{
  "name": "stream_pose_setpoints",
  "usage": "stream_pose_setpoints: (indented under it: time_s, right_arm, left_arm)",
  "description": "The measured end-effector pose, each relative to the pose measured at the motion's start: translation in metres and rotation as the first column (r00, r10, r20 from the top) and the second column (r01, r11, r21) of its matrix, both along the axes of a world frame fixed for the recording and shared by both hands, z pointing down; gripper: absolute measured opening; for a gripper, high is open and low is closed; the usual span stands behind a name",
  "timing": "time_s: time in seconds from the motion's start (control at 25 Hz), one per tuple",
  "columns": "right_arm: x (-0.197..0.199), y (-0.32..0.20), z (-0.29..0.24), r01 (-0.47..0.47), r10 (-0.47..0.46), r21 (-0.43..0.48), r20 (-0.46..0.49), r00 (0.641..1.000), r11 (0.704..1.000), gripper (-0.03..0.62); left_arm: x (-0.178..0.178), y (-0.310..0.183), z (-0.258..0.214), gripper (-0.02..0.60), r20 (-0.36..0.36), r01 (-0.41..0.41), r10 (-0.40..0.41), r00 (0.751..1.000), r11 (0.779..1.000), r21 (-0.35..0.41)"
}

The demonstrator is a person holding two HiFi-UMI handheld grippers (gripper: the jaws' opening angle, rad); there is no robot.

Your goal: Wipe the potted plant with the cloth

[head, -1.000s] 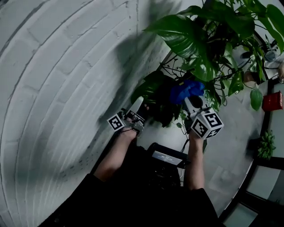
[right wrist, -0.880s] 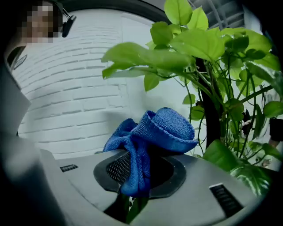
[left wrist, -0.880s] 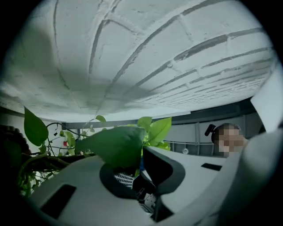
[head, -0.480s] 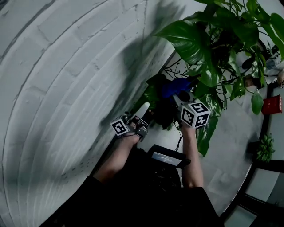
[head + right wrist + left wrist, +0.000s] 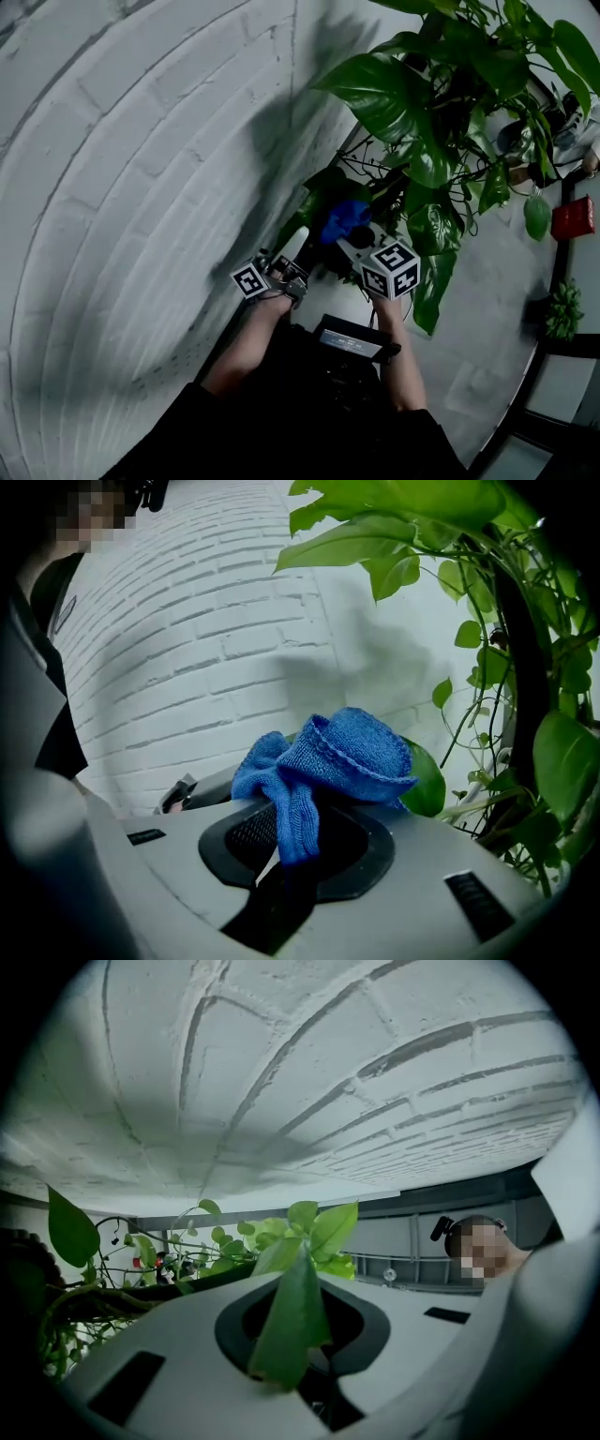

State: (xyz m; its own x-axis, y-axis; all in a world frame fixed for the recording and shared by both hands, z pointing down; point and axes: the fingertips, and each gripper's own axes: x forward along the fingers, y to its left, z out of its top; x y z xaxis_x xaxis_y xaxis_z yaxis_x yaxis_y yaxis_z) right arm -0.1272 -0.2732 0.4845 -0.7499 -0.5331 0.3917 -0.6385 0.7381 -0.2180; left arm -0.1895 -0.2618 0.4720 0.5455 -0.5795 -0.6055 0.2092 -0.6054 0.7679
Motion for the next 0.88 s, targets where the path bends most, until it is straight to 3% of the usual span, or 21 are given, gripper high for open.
stream_pose_setpoints:
  time_s: [0.16,0.28,0.56,0.76,0.88]
  right_arm:
    - [0.013,0.011,-0.018,-0.013,0.013,0.025,0.019,1.000,1.000,0.107]
    - [0.033,0.010,-0.052,-0.071,0.067,0.089,0.041,0.997,0.994,0.107]
    - [0.076,-0.016,-0.124,-0.234,0.228,0.270,0.054,0.972,0.934,0.107]
    - [0.065,-0.063,-0.097,-0.257,0.260,0.244,0.024,0.965,0.935,0.107]
    - [0.047,-0.084,-0.070,-0.239,0.241,0.177,0.013,0.970,0.955,0.107]
  left_arm:
    - [-0.008,-0.005,0.012,0.017,0.014,0.040,-0.039,0.999,0.998,-0.045]
    - [-0.021,-0.010,0.019,0.056,0.008,0.089,-0.088,0.996,0.992,-0.087]
    - [-0.037,-0.009,0.013,0.064,-0.023,0.133,-0.135,0.991,0.988,-0.078]
    - [-0.038,-0.003,0.009,0.020,-0.041,0.131,-0.133,0.990,0.990,-0.052]
    - [-0.036,0.001,0.005,0.015,-0.049,0.121,-0.122,0.991,0.992,-0.035]
